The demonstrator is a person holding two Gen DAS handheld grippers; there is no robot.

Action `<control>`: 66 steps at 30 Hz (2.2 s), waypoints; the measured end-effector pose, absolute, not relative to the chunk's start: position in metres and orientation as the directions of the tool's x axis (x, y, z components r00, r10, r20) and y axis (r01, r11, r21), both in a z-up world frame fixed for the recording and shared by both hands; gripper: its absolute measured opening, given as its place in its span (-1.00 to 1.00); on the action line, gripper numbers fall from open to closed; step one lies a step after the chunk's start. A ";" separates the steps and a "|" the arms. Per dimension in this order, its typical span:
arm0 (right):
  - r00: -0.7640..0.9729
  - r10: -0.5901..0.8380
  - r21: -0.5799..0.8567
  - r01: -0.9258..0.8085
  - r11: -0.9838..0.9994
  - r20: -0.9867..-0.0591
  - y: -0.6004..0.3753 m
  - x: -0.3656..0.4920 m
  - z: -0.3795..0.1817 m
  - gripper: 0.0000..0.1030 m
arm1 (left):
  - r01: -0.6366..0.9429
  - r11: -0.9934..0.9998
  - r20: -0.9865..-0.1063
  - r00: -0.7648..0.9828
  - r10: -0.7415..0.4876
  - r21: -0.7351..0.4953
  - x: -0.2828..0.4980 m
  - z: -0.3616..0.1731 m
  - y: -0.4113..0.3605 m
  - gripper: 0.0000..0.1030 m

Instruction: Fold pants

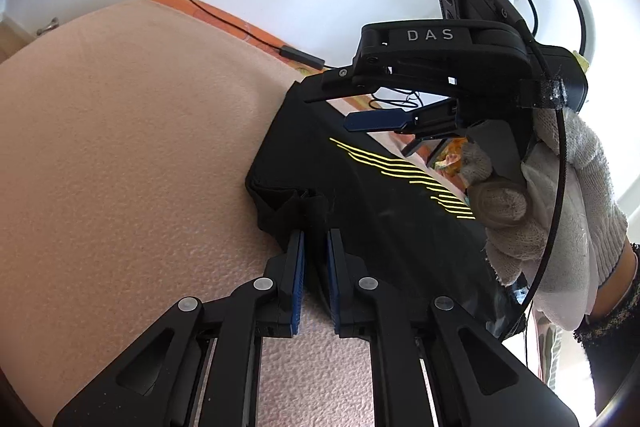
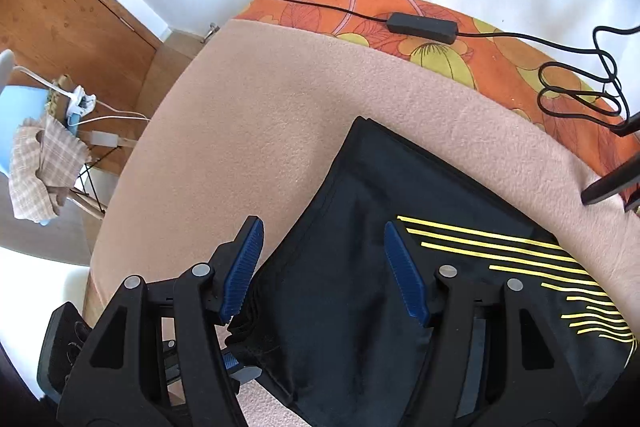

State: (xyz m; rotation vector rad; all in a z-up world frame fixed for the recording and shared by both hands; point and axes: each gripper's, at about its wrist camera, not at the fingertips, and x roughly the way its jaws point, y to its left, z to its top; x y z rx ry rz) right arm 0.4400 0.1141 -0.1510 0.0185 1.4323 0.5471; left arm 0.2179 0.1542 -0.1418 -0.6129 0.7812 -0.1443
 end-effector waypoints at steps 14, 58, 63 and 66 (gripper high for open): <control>0.041 0.394 0.370 -0.267 0.890 -0.918 0.088 0.435 -0.164 0.28 | -0.210 0.753 -0.634 0.698 -0.331 -0.624 0.230 -0.147 0.153 0.42; 0.194 0.474 0.456 -0.130 0.880 -0.859 0.008 0.438 -0.102 -0.88 | 0.233 0.763 -0.419 0.722 -0.551 -0.603 0.221 -0.069 0.075 -0.88; 0.259 0.490 0.484 -0.091 0.870 -0.832 -0.039 0.427 -0.073 -0.88 | 0.295 0.738 -0.395 0.694 -0.602 -0.607 0.221 -0.055 0.046 -0.88; 0.289 0.491 0.494 -0.066 0.867 -0.822 -0.069 0.418 -0.064 -0.88 | 0.328 0.726 -0.392 0.672 -0.629 -0.604 0.221 -0.050 0.029 -0.88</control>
